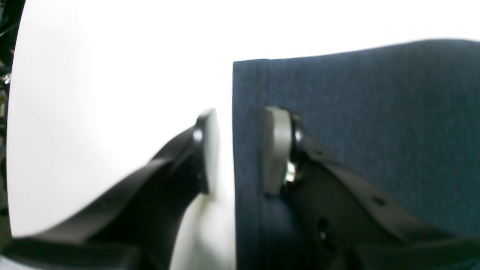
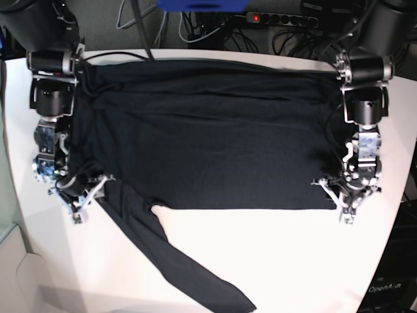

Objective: Fold the T-shirt properly
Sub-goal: 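Open both grippers and move them along the shirt sides toward the sleeves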

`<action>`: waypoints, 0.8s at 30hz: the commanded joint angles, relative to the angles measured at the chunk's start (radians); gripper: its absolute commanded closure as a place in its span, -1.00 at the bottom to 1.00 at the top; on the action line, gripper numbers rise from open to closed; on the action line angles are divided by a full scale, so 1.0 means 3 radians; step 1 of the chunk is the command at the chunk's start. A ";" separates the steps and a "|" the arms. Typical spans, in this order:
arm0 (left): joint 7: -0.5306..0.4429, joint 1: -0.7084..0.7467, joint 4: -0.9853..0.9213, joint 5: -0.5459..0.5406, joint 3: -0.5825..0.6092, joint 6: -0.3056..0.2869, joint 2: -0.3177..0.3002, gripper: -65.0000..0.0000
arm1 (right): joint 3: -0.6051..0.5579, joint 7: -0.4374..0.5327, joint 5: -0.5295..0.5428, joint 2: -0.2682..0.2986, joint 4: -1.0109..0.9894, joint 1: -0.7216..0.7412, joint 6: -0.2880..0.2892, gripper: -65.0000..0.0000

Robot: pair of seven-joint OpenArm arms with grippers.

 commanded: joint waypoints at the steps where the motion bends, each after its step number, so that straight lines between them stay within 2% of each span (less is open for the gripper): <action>1: -0.0040 -0.0083 0.0021 -0.0002 -0.0005 0.0012 -0.0040 0.40 | 0.0017 0.0094 -0.0009 0.0084 -0.0027 0.0120 -0.0014 0.02; 5: -0.0142 -0.0083 -0.0015 0.0034 -0.0005 0.0012 -0.0035 0.40 | 0.0032 0.0268 -0.0157 0.0084 -0.0190 0.0177 -0.0019 0.02; 14: -0.0142 -0.0072 -0.0031 0.0147 -0.0005 0.0012 0.0026 0.40 | 0.0012 0.0288 -0.0172 0.0012 -0.0206 0.0039 -0.0014 0.06; 16: -0.0137 -0.0067 -0.0010 0.0136 -0.0015 0.0012 0.0026 0.40 | 0.0012 0.0293 -0.0167 -0.0003 -0.0206 0.0023 -0.0014 0.24; 21: -0.0132 -0.0062 0.0010 0.0136 -0.0026 0.0012 0.0026 0.40 | 0.0007 0.0288 -0.0177 -0.0049 -0.0206 0.0023 -0.0014 0.89; 24: -0.0132 -0.0062 0.0010 0.0111 -0.0026 0.0012 0.0021 0.40 | 0.0012 0.0288 -0.0346 -0.0060 -0.0206 0.0023 -0.0014 0.97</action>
